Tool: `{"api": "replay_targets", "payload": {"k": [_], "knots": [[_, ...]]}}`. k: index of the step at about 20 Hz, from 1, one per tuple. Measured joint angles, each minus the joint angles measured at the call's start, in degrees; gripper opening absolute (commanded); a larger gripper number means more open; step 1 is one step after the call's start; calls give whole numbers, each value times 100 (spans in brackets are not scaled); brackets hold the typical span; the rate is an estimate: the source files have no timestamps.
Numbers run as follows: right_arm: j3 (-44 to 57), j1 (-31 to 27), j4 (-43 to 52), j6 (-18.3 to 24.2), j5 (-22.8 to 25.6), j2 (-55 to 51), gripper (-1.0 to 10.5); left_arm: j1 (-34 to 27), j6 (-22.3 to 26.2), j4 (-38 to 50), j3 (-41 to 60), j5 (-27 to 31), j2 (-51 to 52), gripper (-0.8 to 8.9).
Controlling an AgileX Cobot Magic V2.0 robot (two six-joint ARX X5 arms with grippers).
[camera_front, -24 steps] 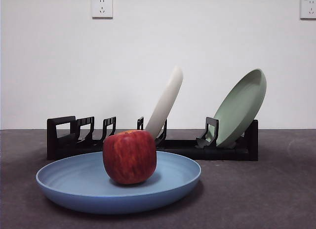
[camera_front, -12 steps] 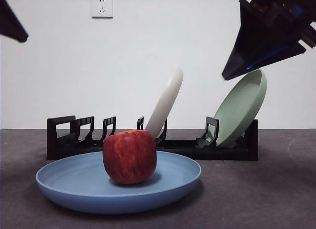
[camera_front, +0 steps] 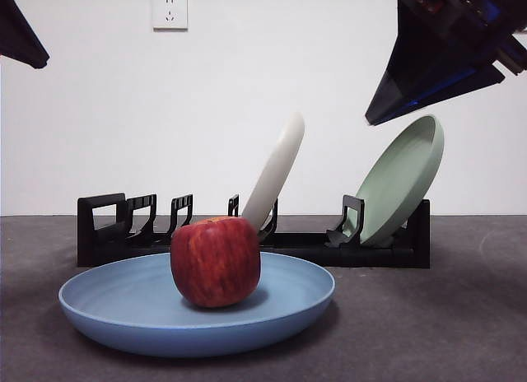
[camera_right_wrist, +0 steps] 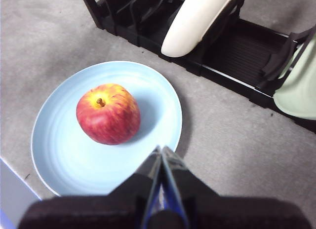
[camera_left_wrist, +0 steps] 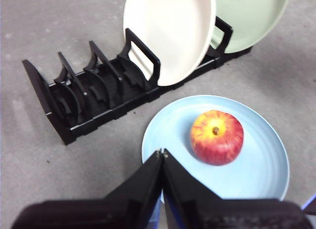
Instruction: Take the blue plate from the plate rack,put the plate on the table,take the apple from the table,put the apple in the plate
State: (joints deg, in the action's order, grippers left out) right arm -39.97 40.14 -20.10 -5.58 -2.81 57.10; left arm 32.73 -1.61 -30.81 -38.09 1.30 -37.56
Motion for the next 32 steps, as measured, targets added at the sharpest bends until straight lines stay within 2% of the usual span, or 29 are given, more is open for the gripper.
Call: {"api": "replay_targets", "payload": {"k": [2, 6, 10, 13, 17, 20, 22, 32], "knots": [[0, 0, 0, 0, 2, -2, -15, -83, 96, -131, 4, 9, 372, -1], [0, 0, 0, -2, 0, -4, -16, -1082, 354, 282, 129, -190, 1351, -1], [0, 0, 0, 0, 0, -7, -16, -2332, 356, 1641, 1366, -754, 2428, -1], [0, 0, 0, -2, 0, -7, -15, -2887, 356, 2240, 2487, -772, 3082, -1], [0, 0, 0, -2, 0, -7, -15, -3126, 356, 2529, 3440, -748, 3427, -1], [0, 0, 0, 0, 0, -7, -15, -3163, 348, 2492, 3711, -745, 3615, -1], [0, 0, 0, 0, 0, -9, -15, -3193, 343, 2083, 3711, -748, 3729, -1], [0, 0, 0, 0, 2, -13, -16, -3220, 308, 2061, 3711, -748, 3729, -1]]}}
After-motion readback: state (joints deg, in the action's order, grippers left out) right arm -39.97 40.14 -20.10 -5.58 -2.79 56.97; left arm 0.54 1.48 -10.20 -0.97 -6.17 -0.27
